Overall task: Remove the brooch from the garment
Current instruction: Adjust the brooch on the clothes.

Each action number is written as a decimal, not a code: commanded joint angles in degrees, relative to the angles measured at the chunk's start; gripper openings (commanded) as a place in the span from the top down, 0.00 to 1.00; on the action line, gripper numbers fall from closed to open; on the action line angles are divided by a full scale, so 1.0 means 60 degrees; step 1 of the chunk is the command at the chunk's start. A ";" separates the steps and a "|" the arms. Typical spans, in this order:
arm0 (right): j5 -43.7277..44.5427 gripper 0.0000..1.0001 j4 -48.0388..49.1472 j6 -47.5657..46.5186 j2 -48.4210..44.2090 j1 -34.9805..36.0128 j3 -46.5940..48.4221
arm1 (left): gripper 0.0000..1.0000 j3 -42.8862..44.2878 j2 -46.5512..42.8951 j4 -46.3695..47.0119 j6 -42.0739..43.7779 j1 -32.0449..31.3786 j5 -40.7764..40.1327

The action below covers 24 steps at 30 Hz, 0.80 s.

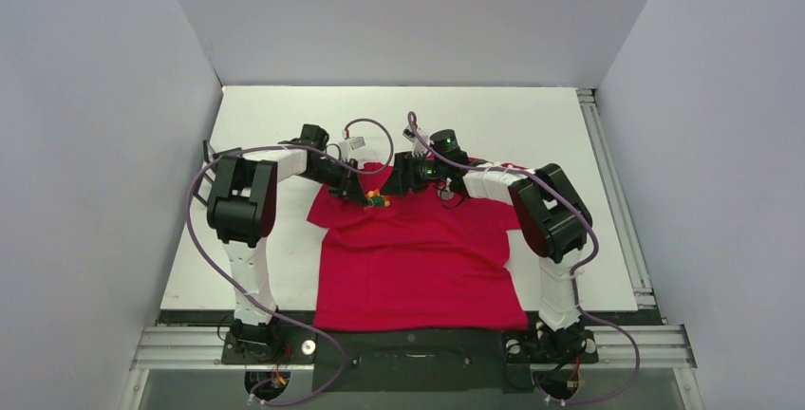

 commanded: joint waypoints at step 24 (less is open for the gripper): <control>-0.1155 0.91 0.0435 -0.0539 0.0097 0.0204 0.0211 | 1.00 0.1262 -0.0068 0.1783 -0.2217 0.0026 0.1106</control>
